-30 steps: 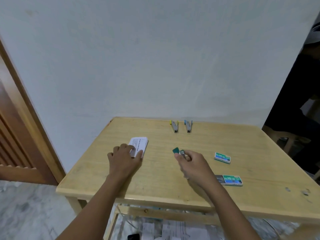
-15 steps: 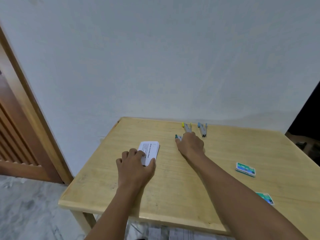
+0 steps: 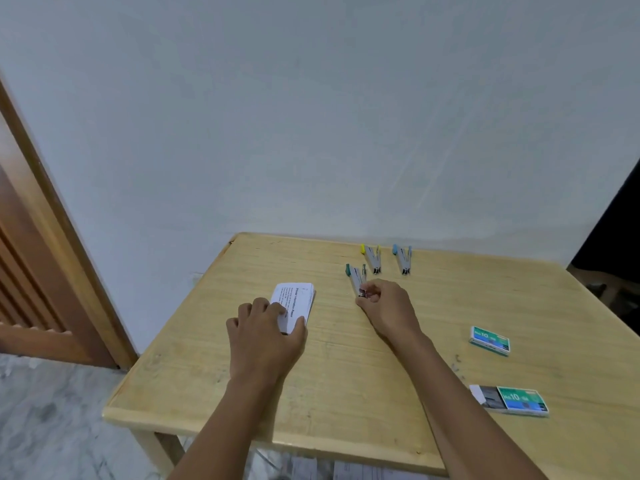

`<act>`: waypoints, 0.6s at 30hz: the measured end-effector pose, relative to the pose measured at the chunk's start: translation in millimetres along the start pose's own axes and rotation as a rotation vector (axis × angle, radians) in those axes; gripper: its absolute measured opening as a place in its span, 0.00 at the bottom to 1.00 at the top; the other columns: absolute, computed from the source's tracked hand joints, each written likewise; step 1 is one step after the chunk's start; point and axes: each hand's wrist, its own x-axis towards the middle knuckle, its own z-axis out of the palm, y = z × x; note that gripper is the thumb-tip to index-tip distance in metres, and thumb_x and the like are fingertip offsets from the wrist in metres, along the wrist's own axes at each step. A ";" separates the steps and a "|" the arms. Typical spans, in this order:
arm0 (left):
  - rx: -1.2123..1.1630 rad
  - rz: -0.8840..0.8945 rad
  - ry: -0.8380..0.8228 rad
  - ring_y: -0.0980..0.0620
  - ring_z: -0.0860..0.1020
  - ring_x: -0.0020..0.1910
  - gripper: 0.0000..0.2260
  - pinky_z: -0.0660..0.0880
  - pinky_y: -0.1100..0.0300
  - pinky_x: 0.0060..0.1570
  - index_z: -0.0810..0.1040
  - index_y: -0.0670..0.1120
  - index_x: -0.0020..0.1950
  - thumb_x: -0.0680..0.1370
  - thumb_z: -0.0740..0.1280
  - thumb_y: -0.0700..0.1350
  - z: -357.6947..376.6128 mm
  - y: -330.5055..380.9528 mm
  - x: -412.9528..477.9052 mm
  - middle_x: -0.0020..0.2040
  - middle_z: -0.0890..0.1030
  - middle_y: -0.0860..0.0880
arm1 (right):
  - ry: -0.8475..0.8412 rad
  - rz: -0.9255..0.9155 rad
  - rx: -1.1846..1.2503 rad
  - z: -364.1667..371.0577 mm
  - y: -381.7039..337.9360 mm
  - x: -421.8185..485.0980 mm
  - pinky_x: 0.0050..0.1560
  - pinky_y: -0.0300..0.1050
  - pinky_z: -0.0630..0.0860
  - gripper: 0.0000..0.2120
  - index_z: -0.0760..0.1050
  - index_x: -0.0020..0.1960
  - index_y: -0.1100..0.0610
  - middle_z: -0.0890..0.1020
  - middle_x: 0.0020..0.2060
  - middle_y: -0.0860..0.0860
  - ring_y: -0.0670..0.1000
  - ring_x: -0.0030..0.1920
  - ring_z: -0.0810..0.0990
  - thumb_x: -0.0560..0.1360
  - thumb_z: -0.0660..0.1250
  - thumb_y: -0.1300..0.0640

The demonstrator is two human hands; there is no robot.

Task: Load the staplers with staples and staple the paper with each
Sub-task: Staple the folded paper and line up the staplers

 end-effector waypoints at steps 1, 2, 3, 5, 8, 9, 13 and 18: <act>0.001 0.001 0.001 0.52 0.70 0.57 0.17 0.62 0.55 0.55 0.81 0.52 0.54 0.73 0.65 0.61 -0.3 0.6 -0.1 0.56 0.77 0.55 | 0.008 -0.011 -0.004 2.3 -1.0 2.9 0.48 0.39 0.73 0.14 0.80 0.59 0.53 0.83 0.50 0.48 0.45 0.46 0.79 0.74 0.72 0.54; 0.004 0.003 0.001 0.52 0.70 0.57 0.17 0.63 0.55 0.55 0.81 0.52 0.54 0.73 0.64 0.61 -0.5 0.7 -0.2 0.56 0.77 0.55 | 0.013 -0.019 -0.021 4.5 -3.0 6.3 0.46 0.39 0.73 0.13 0.80 0.58 0.52 0.83 0.50 0.46 0.44 0.46 0.79 0.74 0.72 0.52; 0.005 0.004 0.002 0.52 0.70 0.57 0.17 0.63 0.55 0.55 0.81 0.52 0.54 0.73 0.64 0.61 -0.7 0.8 -0.3 0.57 0.77 0.55 | 0.018 -0.020 -0.051 6.1 -5.5 10.2 0.43 0.40 0.72 0.12 0.80 0.57 0.50 0.82 0.48 0.44 0.44 0.46 0.78 0.74 0.71 0.50; 0.004 0.007 0.002 0.52 0.71 0.57 0.17 0.63 0.55 0.55 0.81 0.52 0.54 0.73 0.65 0.61 -1.4 1.0 0.0 0.57 0.77 0.55 | 0.031 -0.017 -0.133 8.6 -11.1 18.8 0.40 0.41 0.71 0.11 0.80 0.56 0.46 0.79 0.45 0.40 0.44 0.46 0.77 0.75 0.69 0.47; 0.005 0.010 -0.005 0.51 0.71 0.57 0.17 0.63 0.55 0.54 0.81 0.52 0.54 0.73 0.65 0.61 -3.0 1.7 0.1 0.57 0.77 0.54 | 0.056 -0.033 -0.195 15.9 -14.7 31.6 0.45 0.45 0.75 0.11 0.79 0.58 0.43 0.82 0.51 0.42 0.48 0.52 0.79 0.77 0.66 0.46; 0.005 0.009 -0.007 0.51 0.71 0.57 0.17 0.62 0.55 0.54 0.81 0.52 0.54 0.73 0.65 0.61 -3.5 1.8 0.0 0.57 0.77 0.54 | 0.062 -0.039 -0.210 18.7 -14.0 34.5 0.47 0.46 0.77 0.12 0.79 0.60 0.42 0.82 0.53 0.44 0.49 0.54 0.79 0.77 0.65 0.46; 0.003 0.007 -0.010 0.52 0.70 0.58 0.17 0.60 0.57 0.54 0.81 0.52 0.55 0.73 0.65 0.61 -4.5 1.1 0.2 0.58 0.77 0.55 | 0.051 -0.080 -0.293 23.8 -9.3 40.5 0.49 0.49 0.77 0.16 0.74 0.67 0.42 0.78 0.57 0.47 0.51 0.60 0.74 0.80 0.60 0.45; 0.028 -0.012 -0.035 0.52 0.69 0.60 0.20 0.58 0.58 0.53 0.81 0.53 0.57 0.73 0.64 0.63 -5.1 4.2 -0.5 0.60 0.76 0.56 | -0.003 -0.132 -0.391 23.7 -4.9 42.9 0.50 0.47 0.72 0.18 0.69 0.71 0.44 0.74 0.65 0.45 0.51 0.64 0.70 0.83 0.53 0.47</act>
